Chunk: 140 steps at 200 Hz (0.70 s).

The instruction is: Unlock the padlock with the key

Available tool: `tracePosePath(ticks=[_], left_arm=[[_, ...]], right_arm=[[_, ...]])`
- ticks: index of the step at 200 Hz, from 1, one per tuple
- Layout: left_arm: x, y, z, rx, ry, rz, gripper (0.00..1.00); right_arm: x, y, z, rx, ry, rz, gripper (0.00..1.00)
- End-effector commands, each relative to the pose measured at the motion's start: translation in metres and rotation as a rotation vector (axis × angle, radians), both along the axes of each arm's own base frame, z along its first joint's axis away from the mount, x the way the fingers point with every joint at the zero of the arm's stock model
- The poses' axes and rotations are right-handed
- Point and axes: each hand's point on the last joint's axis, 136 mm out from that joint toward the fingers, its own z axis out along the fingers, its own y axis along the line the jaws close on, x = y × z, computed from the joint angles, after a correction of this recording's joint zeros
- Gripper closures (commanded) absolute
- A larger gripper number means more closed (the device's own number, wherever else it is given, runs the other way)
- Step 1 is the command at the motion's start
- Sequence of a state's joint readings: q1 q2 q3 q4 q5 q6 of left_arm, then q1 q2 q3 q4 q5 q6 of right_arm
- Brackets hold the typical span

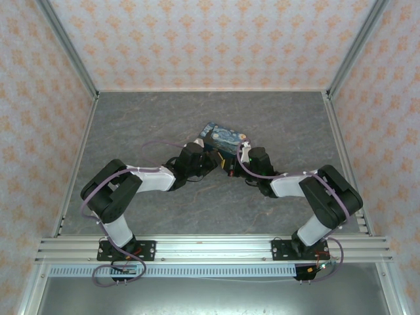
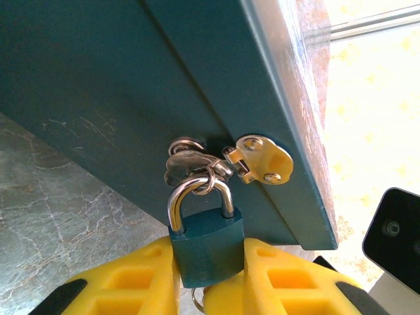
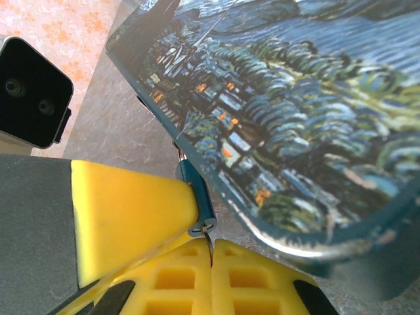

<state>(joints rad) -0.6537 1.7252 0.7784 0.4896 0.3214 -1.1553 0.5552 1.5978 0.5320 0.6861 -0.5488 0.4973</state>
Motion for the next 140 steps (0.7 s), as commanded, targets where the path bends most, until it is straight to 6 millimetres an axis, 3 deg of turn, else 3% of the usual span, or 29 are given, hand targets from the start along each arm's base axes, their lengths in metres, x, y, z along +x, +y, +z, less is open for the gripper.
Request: tracePosePath(ticks=[1,25,68,103,140], left_arm=[[-0.018,-0.031,0.001,-0.05,0.027,-0.119,0.74],[-0.017,-0.032,-0.006,-0.052,0.04,-0.116,0.73],[-0.017,-0.024,-0.01,-0.033,0.043,-0.099,0.58],[-0.015,-0.007,-0.006,-0.021,0.033,-0.058,0.47],[-0.012,0.019,0.0,-0.026,0.013,0.014,0.29]], right_arm=[[0.014,0.016,0.053,0.163,-0.165,0.008,1.0],[0.017,0.017,0.039,0.166,-0.132,-0.016,1.0],[0.021,0.014,0.015,0.148,-0.078,-0.059,1.0],[0.02,0.016,0.001,0.129,-0.041,-0.056,1.0],[0.015,0.019,-0.008,0.134,-0.008,-0.048,1.0]])
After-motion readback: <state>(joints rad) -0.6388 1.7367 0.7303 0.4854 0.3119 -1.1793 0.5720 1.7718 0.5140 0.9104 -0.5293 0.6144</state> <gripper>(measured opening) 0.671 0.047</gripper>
